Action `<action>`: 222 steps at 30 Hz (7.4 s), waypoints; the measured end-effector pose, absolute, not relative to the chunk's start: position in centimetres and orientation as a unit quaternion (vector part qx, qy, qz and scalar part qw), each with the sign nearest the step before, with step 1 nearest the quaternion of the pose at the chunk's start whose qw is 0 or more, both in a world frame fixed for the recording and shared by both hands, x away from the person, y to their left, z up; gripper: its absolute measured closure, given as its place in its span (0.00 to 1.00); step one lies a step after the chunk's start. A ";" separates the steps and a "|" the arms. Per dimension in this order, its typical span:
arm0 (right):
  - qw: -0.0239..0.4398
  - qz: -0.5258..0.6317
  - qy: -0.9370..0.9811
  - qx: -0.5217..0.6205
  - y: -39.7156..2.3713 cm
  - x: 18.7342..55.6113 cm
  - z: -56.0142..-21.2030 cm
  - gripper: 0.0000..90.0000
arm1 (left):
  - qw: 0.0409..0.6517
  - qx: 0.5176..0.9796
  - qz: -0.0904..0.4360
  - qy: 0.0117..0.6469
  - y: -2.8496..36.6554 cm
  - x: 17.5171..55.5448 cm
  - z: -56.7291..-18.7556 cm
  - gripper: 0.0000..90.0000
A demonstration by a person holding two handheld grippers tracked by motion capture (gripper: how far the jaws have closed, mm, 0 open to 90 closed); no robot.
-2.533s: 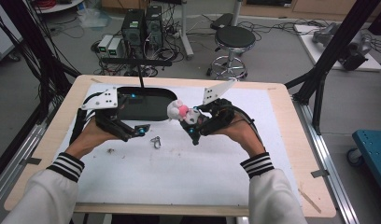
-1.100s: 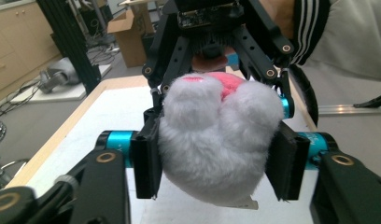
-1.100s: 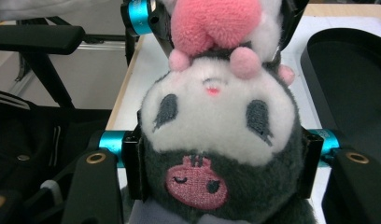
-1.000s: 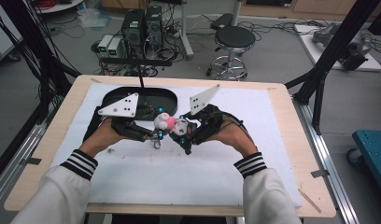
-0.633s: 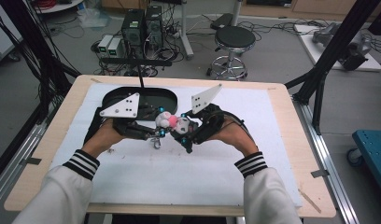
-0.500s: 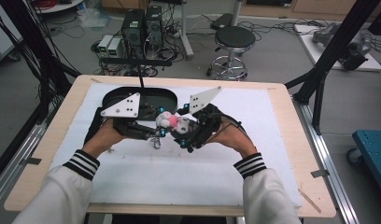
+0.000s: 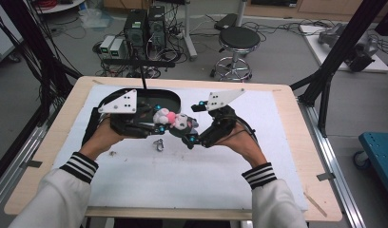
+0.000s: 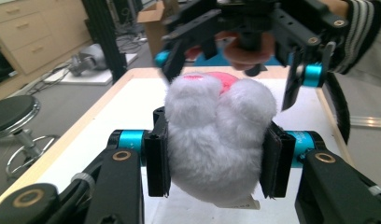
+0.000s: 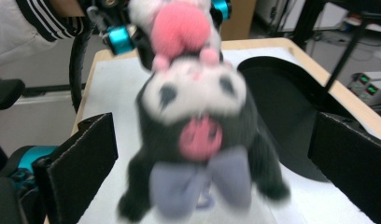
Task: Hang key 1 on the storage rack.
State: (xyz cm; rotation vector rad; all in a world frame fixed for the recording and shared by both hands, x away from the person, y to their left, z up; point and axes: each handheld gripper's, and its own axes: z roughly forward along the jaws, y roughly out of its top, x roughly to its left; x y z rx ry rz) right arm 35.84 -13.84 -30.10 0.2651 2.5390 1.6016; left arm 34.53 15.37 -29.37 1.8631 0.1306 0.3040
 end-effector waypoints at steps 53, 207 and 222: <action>0.302 0.621 0.655 0.309 -27.7 26.3 -39.9 0.01 | 0.535 0.753 0.281 0.260 22.0 38.6 -26.3 0.60; 0.344 0.624 0.612 0.344 -27.8 26.3 -45.0 0.01 | 0.447 0.764 0.314 0.343 17.8 44.7 -30.1 0.58; 0.346 0.624 0.611 0.344 -27.8 26.4 -45.0 0.01 | 0.478 0.766 0.255 0.347 18.9 44.7 -30.8 0.17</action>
